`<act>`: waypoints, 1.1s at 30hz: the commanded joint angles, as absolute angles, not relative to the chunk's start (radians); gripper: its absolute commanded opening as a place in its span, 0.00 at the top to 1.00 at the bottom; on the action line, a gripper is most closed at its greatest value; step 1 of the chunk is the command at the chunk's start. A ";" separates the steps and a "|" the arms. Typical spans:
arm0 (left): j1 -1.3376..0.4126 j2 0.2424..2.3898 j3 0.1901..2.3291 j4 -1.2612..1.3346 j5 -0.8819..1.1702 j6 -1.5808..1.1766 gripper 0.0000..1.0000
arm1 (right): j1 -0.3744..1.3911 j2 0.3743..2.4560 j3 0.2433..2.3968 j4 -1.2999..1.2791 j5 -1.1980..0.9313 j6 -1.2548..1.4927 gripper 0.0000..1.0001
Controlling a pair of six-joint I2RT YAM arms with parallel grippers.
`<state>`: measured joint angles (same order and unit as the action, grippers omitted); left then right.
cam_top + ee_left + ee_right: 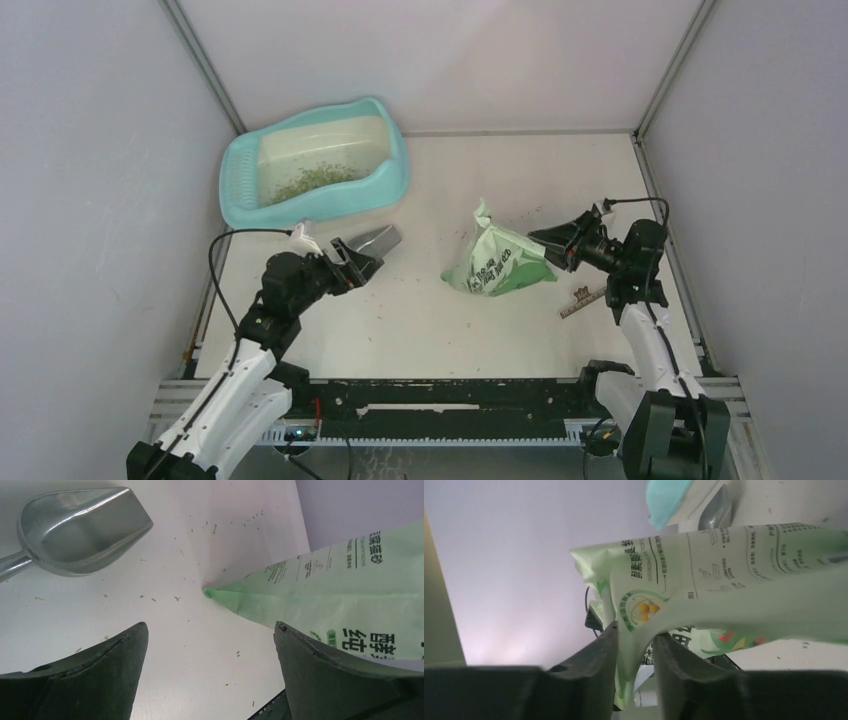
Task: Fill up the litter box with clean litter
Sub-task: Close the cat litter bag at the center of the board.
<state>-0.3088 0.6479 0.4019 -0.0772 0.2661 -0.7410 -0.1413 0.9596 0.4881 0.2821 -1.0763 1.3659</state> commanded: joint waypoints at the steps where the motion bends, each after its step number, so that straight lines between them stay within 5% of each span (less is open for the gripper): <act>1: -0.329 0.655 0.411 -0.013 0.233 -0.724 0.02 | -0.187 0.866 0.552 0.040 -1.074 1.100 0.57; 4: -0.346 0.660 0.408 -0.011 0.222 -0.732 0.02 | -0.202 0.838 0.667 -0.261 -1.008 0.895 0.50; 10: -0.395 0.642 0.376 -0.005 0.183 -0.767 0.02 | -0.208 0.839 0.719 -0.358 -0.994 0.813 0.53; 21: -0.544 0.577 0.331 -0.005 0.101 -0.830 0.03 | -0.206 0.642 0.594 -0.551 -0.911 0.898 0.18; 33: -0.596 0.521 0.293 -0.005 0.117 -0.824 0.03 | -0.130 0.269 0.509 -0.874 -0.638 1.165 0.25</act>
<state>-0.5884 0.5472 0.3180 -0.0391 0.1081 -0.8219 -0.1448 0.3603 0.5068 -0.7666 -0.7532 1.0405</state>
